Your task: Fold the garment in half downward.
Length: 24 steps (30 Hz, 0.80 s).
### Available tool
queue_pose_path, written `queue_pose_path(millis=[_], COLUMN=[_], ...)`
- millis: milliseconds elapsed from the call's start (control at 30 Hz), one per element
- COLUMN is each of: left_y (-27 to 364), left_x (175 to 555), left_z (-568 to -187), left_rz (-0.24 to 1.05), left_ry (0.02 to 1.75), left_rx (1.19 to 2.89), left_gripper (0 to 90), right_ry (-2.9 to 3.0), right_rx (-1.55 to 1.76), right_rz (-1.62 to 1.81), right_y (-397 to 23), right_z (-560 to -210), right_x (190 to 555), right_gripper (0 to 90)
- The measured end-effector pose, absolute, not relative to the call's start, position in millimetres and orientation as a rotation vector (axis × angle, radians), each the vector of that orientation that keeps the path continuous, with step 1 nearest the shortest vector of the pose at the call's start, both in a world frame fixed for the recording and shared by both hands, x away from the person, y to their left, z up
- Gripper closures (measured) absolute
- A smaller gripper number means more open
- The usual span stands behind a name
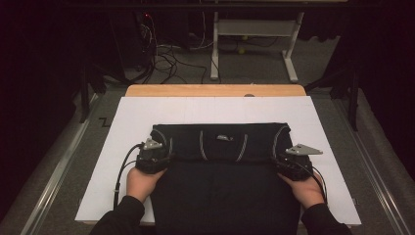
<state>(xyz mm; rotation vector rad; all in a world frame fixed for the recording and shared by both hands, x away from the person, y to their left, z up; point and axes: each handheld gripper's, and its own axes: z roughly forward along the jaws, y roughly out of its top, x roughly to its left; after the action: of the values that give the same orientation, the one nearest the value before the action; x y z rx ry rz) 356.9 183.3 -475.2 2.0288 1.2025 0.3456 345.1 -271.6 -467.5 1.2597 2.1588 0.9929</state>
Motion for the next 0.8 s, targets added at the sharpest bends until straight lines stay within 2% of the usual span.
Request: queue_pose_path(millis=[67,133,500,800], left_y=[181.1,180.2,181.0,184.9], left_x=[355.3,351.8,318.8,278.4], left_z=[-473.1,-467.6,-445.4,-449.7], left_rz=[0.356,0.366,0.355,0.297], left_ry=[1.189,1.169,1.058,1.008], left_rx=[2.029,2.010,1.989,2.008], left_gripper=[72.2,73.8,73.9,73.8], right_ry=[2.145,2.131,2.086,2.109], right_rx=[1.237,1.220,1.127,1.118], right_rz=[0.995,1.001,1.070,1.102], right_y=[-270.5,-270.6,-279.3,-290.9], right_z=[-465.5,-462.8,-445.8,-447.8], right_x=[343.9,342.0,312.1,272.4], right_gripper=[79.4,80.0,80.1,80.0])
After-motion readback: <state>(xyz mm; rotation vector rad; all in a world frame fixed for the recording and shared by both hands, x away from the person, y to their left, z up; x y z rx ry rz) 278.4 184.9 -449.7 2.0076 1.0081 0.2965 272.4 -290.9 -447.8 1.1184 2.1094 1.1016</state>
